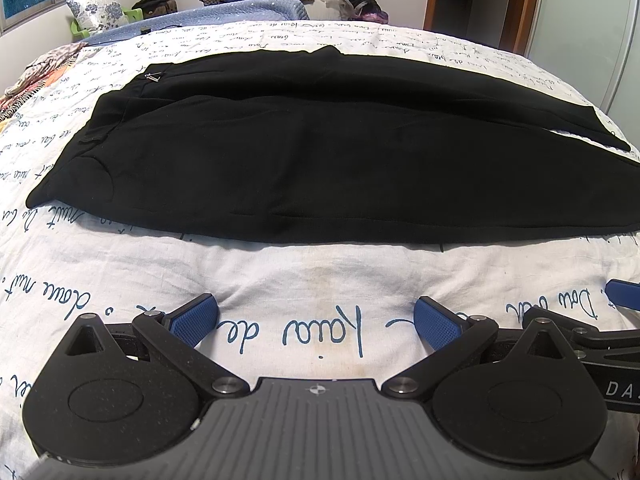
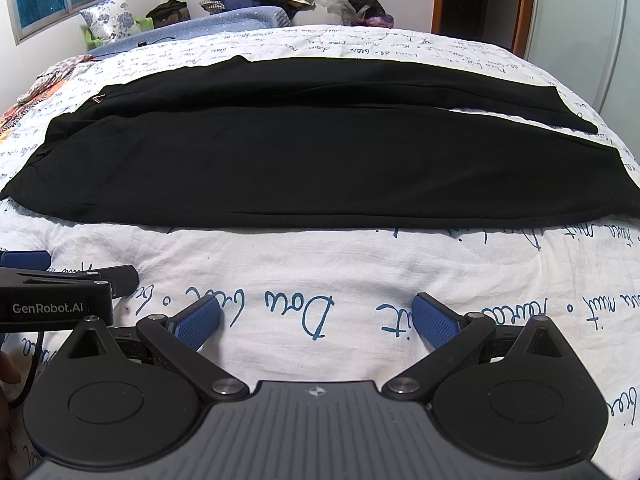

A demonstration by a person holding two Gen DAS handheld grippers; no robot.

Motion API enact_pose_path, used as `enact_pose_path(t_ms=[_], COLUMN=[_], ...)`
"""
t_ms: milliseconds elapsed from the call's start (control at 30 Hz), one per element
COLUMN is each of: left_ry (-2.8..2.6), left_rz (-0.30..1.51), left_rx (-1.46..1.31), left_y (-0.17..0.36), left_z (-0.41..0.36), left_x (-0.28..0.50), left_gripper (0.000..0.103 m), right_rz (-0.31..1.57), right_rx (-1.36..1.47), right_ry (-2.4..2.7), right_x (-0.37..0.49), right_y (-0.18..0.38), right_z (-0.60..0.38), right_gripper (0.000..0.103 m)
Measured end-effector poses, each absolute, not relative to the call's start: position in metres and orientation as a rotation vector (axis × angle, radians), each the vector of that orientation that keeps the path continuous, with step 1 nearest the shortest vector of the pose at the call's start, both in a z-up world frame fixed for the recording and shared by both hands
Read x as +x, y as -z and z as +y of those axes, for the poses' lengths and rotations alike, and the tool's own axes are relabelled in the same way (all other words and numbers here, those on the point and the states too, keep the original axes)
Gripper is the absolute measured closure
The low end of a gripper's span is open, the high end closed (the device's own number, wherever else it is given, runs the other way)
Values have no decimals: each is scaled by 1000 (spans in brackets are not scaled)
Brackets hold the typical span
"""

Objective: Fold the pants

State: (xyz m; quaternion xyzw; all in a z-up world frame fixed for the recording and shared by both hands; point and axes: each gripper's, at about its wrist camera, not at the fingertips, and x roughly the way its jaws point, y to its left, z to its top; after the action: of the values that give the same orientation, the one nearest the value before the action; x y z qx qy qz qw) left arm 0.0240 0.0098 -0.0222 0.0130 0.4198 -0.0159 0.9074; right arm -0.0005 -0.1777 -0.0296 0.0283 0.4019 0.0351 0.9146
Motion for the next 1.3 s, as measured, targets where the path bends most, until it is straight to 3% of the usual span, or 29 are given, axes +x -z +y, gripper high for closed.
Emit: enact_pose_path(t_ms=[567,633,700,833,1300], left_ry=[42,52,58,17,-139], left_rz=[858,842,796,746,646], left_rx=[36,43,49,13,-395], left_y=[21,17,6,-22,-98], left_z=[9,10,14,40,255], left_x=[25,23,19,32,198], left_gripper=[0,7,31,10,5], right_rz=[825,824,785,622,696], right_rx=[57,64,106,165,160], right_ry=[-72,-82,-82,-29,98], right_x=[-1,1,1,-5,49], right_y=[29,26,17,-11,-11], right_z=[-178,-181,-191,-220,-264], right_gripper=[0,0,0,0,0])
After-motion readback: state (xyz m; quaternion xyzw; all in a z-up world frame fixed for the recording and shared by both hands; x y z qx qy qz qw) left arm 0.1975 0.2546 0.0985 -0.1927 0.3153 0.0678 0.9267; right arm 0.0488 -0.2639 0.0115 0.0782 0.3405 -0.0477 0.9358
